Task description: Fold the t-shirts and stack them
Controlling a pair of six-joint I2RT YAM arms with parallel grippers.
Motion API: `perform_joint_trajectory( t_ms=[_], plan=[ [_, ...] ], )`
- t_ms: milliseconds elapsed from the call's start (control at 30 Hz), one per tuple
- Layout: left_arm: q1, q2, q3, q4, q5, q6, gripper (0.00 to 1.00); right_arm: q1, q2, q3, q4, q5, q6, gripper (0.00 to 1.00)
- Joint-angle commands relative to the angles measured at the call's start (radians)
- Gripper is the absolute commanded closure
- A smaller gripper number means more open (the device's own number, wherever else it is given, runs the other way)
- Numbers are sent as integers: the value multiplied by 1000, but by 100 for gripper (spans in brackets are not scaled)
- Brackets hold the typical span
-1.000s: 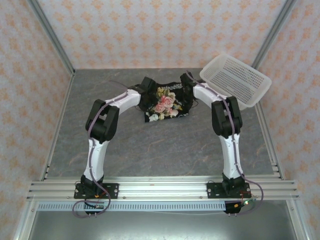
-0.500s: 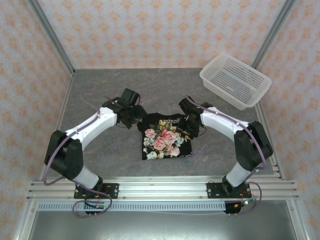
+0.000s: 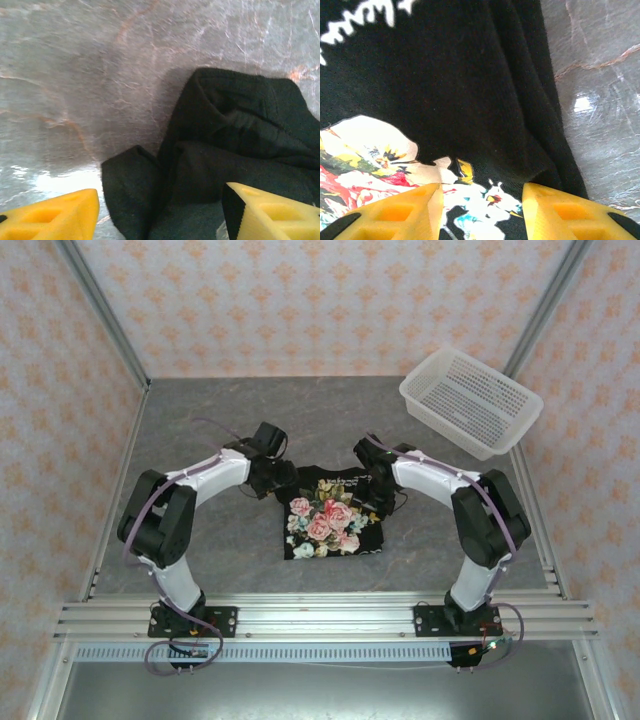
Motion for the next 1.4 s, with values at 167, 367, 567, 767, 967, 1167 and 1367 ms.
perform_joint_trajectory(
  t_ms=[167, 367, 567, 767, 967, 1167, 1367],
  plan=[
    [-23, 73, -8, 41, -52, 79, 50, -12, 13, 2, -17, -6, -11, 54],
    [-31, 63, -8, 27, -81, 95, 63, -16, 9, -6, -18, -1, -7, 55],
    [-60, -5, 13, -14, -125, 81, 88, -19, 12, -13, -15, 6, -2, 56],
    [-95, -84, 41, -106, -167, 58, 100, -25, 20, -13, -17, 13, 3, 57],
    [-124, -90, 113, -209, -173, 47, 98, -27, 26, -20, -21, 17, 9, 57],
    [-133, -26, 151, -251, -164, 58, 86, -30, 28, -37, -5, 1, 14, 56],
    [-148, 27, 151, -257, -159, 58, 77, -33, 26, -47, -5, -3, 14, 56]
  ],
)
